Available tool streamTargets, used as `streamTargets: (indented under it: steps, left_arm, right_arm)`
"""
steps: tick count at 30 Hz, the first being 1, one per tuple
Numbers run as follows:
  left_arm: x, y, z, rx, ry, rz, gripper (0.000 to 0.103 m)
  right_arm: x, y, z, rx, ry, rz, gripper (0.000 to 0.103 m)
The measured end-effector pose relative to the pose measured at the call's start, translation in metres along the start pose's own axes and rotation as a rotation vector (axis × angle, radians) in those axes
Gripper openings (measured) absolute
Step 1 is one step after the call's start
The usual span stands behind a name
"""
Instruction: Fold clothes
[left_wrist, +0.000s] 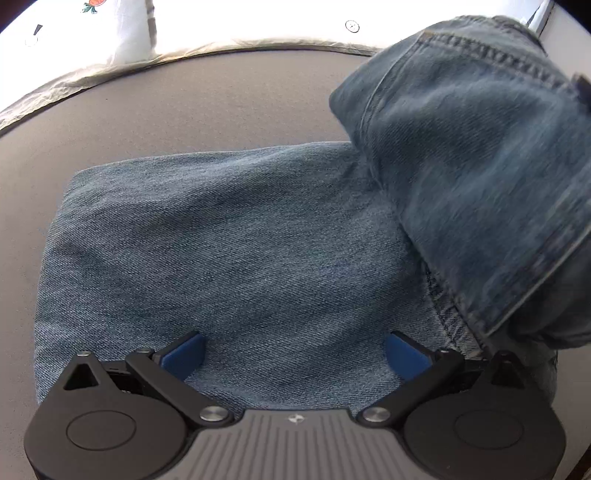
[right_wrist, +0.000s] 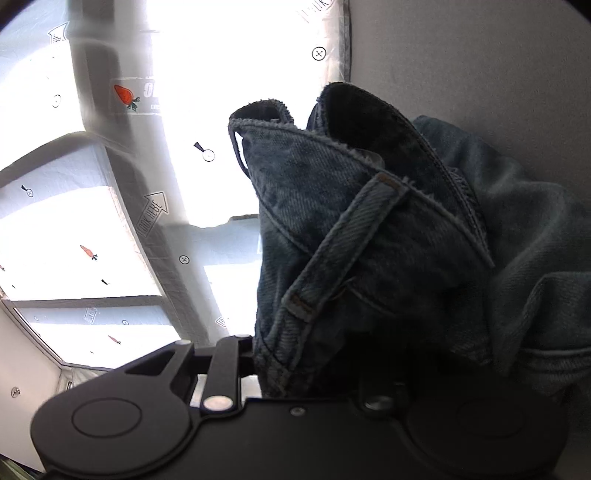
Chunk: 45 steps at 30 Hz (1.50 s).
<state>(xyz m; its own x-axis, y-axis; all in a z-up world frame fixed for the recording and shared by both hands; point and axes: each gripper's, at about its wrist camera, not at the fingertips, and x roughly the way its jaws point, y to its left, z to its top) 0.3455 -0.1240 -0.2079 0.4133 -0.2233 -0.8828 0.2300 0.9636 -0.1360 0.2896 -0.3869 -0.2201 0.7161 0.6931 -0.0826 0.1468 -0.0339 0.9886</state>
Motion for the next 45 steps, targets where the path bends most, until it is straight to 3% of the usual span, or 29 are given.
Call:
streamTargets:
  steps: [4,5,7,8,9,11,14,19,27,31,33,36,37,39,41,45]
  left_arm:
    - [-0.046,0.043,-0.006,-0.091,-0.133,-0.002,0.103]
    - [-0.056,0.054,-0.006,-0.117,-0.159,0.009,0.103]
    - [-0.07,0.087,-0.003,-0.183,-0.201,0.034,0.103]
    - [-0.073,0.094,-0.005,-0.211,-0.21,0.045,0.103]
    - [-0.076,0.102,-0.006,-0.238,-0.219,0.056,0.103]
    - [-0.079,0.118,-0.014,-0.285,-0.218,0.072,0.103]
    - [-0.076,0.133,-0.023,-0.327,-0.198,0.078,0.103]
    - [-0.078,0.142,-0.034,-0.318,-0.189,0.091,0.103]
    - [-0.083,0.154,-0.035,-0.323,-0.197,0.091,0.103]
    - [-0.087,0.152,-0.037,-0.321,-0.203,0.083,0.103]
    - [-0.089,0.151,-0.038,-0.315,-0.206,0.089,0.103]
    - [-0.092,0.15,-0.039,-0.301,-0.209,0.109,0.103]
    - [-0.093,0.149,-0.04,-0.298,-0.213,0.108,0.103]
    - [-0.098,0.148,-0.04,-0.293,-0.223,0.116,0.103]
    - [-0.105,0.146,-0.039,-0.281,-0.241,0.12,0.103]
    - [-0.125,0.14,-0.034,-0.252,-0.288,0.069,0.103]
  right_arm:
    - [0.023,-0.01,-0.012,0.056,0.019,-0.078,0.031]
    - [0.027,-0.005,-0.015,0.04,0.022,-0.093,0.035]
    - [0.038,0.006,-0.022,0.016,0.05,-0.11,0.051]
    - [0.043,0.012,-0.025,0.006,0.067,-0.117,0.061]
    - [0.049,0.016,-0.03,-0.009,0.082,-0.129,0.063]
    - [0.062,0.023,-0.039,-0.044,0.107,-0.171,0.063]
    - [0.075,0.023,-0.047,0.014,0.135,-0.155,0.063]
    - [0.087,0.048,-0.058,-0.044,0.162,-0.159,0.065]
    - [0.071,0.071,-0.065,-0.04,0.168,-0.077,0.077]
    - [0.062,0.079,-0.065,0.021,0.186,0.06,0.08]
    - [0.061,0.089,-0.069,-0.006,0.197,0.082,0.08]
    - [0.064,0.092,-0.091,-0.062,0.189,0.046,0.08]
    - [0.064,0.095,-0.082,-0.072,0.179,0.034,0.08]
    - [0.048,0.058,-0.093,-0.137,0.142,-0.037,0.08]
    - [0.052,0.02,-0.1,-0.251,0.097,-0.152,0.08]
    - [0.04,0.032,-0.1,-0.637,-0.019,-0.485,0.084]
